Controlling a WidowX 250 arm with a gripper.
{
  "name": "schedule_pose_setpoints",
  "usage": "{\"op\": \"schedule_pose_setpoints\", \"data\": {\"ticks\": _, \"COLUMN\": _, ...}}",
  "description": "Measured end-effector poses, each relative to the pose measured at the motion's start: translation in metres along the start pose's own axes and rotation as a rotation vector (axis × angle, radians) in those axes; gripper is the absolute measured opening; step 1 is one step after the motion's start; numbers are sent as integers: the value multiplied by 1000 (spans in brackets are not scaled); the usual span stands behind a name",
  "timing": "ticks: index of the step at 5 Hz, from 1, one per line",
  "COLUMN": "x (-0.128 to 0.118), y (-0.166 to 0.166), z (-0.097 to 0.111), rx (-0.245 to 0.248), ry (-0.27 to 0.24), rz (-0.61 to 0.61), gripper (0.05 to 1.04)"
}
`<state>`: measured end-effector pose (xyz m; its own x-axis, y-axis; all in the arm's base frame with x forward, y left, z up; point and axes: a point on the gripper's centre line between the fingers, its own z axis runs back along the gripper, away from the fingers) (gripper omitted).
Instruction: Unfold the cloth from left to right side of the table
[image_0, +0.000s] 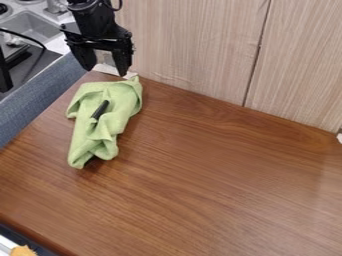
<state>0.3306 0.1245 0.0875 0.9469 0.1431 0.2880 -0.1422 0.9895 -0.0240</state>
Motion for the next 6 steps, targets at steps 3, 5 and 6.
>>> {"op": "schedule_pose_setpoints", "data": {"ticks": 3, "x": -25, "y": 28, "z": -50, "rx": 20, "ry": 145, "rz": 43, "gripper": 1000}}
{"op": "schedule_pose_setpoints", "data": {"ticks": 5, "x": -37, "y": 34, "z": -81, "rx": 14, "ry": 220, "rz": 6, "gripper": 949}}
{"op": "schedule_pose_setpoints", "data": {"ticks": 6, "x": -35, "y": 30, "z": -85, "rx": 27, "ry": 214, "rz": -26, "gripper": 667}}
